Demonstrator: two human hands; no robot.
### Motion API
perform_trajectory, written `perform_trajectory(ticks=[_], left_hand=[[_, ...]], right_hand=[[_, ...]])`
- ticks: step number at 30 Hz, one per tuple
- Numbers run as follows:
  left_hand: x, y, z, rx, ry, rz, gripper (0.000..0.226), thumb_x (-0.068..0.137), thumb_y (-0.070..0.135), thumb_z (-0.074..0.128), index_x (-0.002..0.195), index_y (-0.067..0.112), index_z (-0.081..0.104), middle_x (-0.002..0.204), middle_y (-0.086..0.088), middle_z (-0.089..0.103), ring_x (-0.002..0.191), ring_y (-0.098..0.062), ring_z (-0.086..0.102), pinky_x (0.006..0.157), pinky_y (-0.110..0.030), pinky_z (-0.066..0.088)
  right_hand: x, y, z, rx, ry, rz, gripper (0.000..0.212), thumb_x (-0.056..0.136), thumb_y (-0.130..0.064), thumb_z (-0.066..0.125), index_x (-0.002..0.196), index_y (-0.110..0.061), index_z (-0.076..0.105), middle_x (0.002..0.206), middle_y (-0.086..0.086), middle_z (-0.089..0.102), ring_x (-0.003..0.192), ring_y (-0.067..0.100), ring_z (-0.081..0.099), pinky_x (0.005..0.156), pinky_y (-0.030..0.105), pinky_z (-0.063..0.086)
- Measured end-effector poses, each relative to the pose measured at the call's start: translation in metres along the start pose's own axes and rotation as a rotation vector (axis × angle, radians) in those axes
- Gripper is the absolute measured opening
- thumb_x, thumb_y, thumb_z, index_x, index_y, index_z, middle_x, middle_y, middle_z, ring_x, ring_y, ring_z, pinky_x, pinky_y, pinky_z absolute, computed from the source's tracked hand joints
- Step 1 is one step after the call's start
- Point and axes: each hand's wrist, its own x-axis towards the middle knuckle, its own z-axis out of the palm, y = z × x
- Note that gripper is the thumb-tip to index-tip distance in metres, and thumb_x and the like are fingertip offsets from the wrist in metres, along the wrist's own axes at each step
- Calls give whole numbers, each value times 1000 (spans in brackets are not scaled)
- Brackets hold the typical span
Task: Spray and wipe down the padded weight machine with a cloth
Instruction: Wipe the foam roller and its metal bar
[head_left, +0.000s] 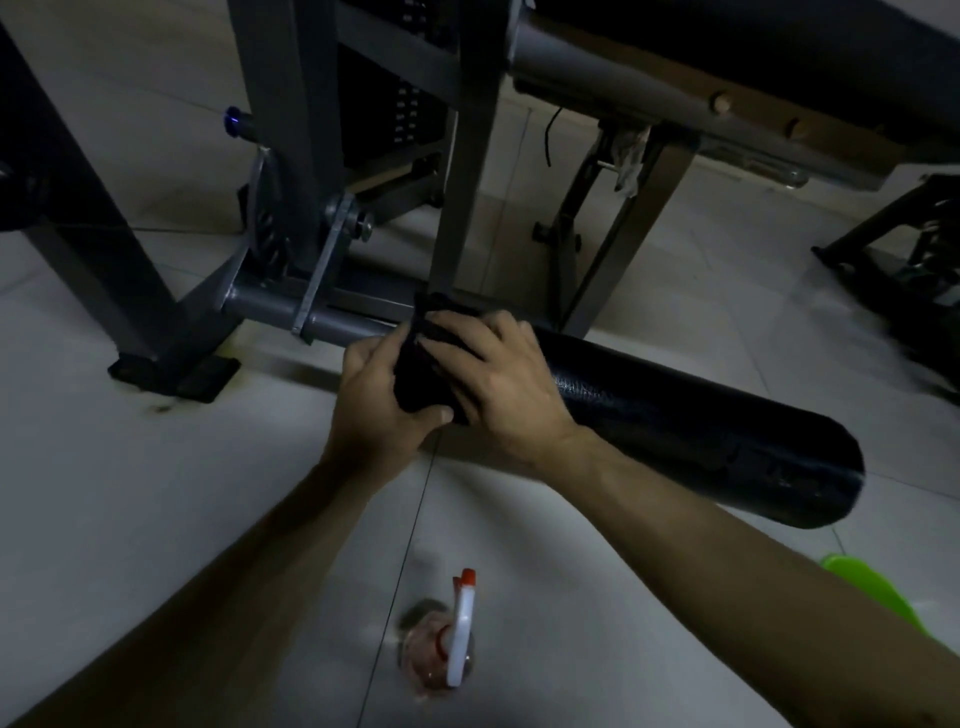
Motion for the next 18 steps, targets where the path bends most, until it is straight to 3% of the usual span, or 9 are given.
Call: perform_trajectory(ticks=[2, 5, 7, 9, 11, 14, 15, 18], left_hand=[[0, 4, -1, -12, -3, -28, 93, 74, 10, 86, 152, 30, 40, 132, 10, 32, 119, -9, 45, 91, -11, 43], [2, 11, 2, -23, 30, -78, 96, 75, 7, 86, 155, 30, 37, 135, 7, 34, 121, -10, 46, 103, -18, 37], [1, 14, 5, -5, 39, -84, 95, 77, 6, 85, 155, 29, 36, 141, 2, 37, 121, -10, 45, 105, -20, 34], [0, 15, 6, 9, 33, -74, 92, 78, 6, 83, 155, 27, 37, 143, 0, 37, 120, -10, 44, 102, -20, 38], [1, 11, 7, 41, 53, -14, 77, 84, 12, 79, 150, 22, 42, 139, 1, 39, 119, -12, 47, 94, -19, 44], [1, 7, 7, 130, 156, 110, 47, 94, 20, 68, 136, 7, 54, 133, -12, 51, 117, -21, 56, 96, -36, 54], [1, 7, 6, 187, 175, 140, 51, 92, 21, 71, 136, 5, 53, 135, -15, 52, 119, -22, 55, 97, -41, 55], [1, 22, 12, 460, 129, 144, 106, 72, 35, 86, 157, 10, 27, 161, -14, 32, 144, -30, 35, 117, -50, 36]], right_hand=[[-36, 23, -14, -27, 17, -16, 34, 102, -18, 64, 135, -15, 68, 146, 7, 59, 97, 36, 58, 80, 45, 43], [-81, 52, -35, -60, 81, 133, 31, 102, -17, 65, 132, -12, 70, 142, 8, 62, 97, 38, 61, 86, 45, 45], [-81, 49, -32, -39, 138, 229, 27, 102, -18, 65, 127, -12, 73, 137, 7, 65, 100, 38, 62, 87, 46, 46], [-54, 26, -15, 19, 162, 212, 24, 102, -18, 65, 123, -10, 75, 134, 9, 67, 100, 38, 61, 85, 47, 47], [-15, -6, 7, 74, 155, 128, 23, 100, -20, 65, 118, -10, 76, 130, 9, 68, 98, 37, 60, 80, 47, 47], [22, -31, 22, 81, 119, 86, 27, 96, -23, 66, 119, -14, 75, 126, 8, 68, 97, 36, 58, 77, 48, 45], [22, -28, 19, 71, 106, 69, 30, 95, -23, 64, 122, -15, 73, 125, 9, 67, 98, 36, 58, 77, 48, 45], [-10, 4, -4, 30, 96, 45, 37, 94, -19, 64, 131, -18, 65, 122, 12, 65, 95, 38, 57, 76, 45, 44]])
